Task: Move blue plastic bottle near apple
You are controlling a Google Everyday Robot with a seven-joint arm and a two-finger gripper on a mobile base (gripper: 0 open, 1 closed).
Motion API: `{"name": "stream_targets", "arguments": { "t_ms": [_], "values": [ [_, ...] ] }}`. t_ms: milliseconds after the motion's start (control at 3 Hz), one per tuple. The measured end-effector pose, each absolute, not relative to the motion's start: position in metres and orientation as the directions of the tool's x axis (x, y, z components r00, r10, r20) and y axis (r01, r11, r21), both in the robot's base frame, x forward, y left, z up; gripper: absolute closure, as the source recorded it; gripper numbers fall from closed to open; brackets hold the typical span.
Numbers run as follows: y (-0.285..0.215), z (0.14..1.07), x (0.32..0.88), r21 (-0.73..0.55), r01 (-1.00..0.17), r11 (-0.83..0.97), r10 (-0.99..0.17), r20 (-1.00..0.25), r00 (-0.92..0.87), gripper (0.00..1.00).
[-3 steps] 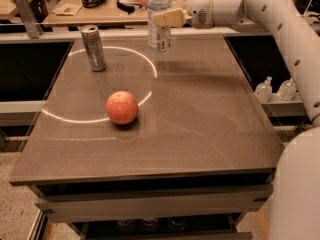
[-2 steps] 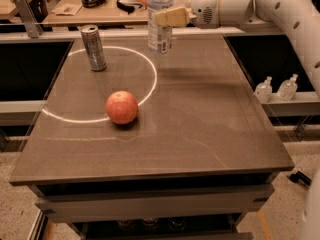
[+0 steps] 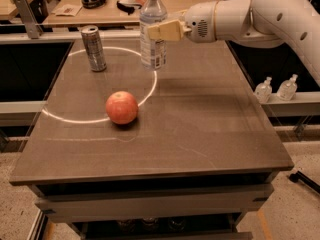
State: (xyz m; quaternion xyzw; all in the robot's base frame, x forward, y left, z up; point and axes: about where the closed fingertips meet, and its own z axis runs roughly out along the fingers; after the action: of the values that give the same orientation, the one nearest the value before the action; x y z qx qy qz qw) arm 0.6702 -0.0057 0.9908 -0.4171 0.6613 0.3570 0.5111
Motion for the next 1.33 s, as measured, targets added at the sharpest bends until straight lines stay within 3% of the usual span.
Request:
{"name": "stream_targets", "arguments": {
  "t_ms": [1333],
  "values": [
    [0.008,0.949,0.633,0.105,-0.905,0.412,-0.207,-0.957,-0.205,1.00]
  ]
}}
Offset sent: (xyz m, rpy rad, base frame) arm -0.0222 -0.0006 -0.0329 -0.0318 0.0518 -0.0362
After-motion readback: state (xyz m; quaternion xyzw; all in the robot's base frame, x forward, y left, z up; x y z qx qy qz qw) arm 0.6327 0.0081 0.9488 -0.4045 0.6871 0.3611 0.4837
